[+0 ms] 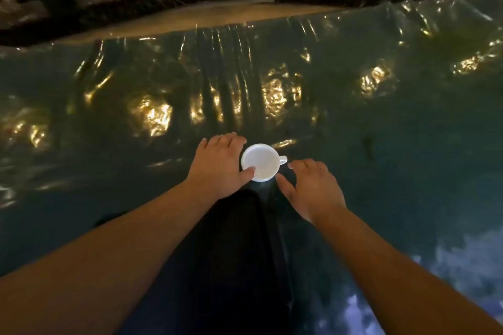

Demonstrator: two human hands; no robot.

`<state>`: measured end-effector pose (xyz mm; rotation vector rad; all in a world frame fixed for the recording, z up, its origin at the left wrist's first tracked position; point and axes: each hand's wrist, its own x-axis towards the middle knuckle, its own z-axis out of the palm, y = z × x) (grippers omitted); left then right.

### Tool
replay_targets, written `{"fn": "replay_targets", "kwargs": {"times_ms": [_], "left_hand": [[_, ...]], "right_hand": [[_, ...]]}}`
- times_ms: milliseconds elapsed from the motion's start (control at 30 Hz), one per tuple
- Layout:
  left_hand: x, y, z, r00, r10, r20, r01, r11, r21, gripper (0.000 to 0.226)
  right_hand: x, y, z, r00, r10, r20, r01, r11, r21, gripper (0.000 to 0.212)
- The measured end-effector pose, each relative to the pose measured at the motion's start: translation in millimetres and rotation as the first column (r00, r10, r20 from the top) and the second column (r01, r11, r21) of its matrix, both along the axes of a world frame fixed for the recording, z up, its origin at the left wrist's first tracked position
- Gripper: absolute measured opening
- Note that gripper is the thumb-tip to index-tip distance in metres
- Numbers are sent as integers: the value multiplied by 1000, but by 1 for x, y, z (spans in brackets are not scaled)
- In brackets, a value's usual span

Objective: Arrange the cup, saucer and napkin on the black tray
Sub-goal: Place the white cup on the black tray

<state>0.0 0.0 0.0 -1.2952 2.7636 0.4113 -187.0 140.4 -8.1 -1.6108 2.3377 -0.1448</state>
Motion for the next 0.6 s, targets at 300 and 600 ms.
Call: {"fn": "replay_targets", "kwargs": {"times_ms": [300,600], "left_hand": [[-31,-12,-33,969,232,-78,-178,886,429,71],[-27,2,-36,861,465,-207,-265,757,597,47]], "right_hand": [[11,-23,-38,847,-295,443,270,955,120,47],[30,-30,-33,760,-347,550,362,928,86,39]]}}
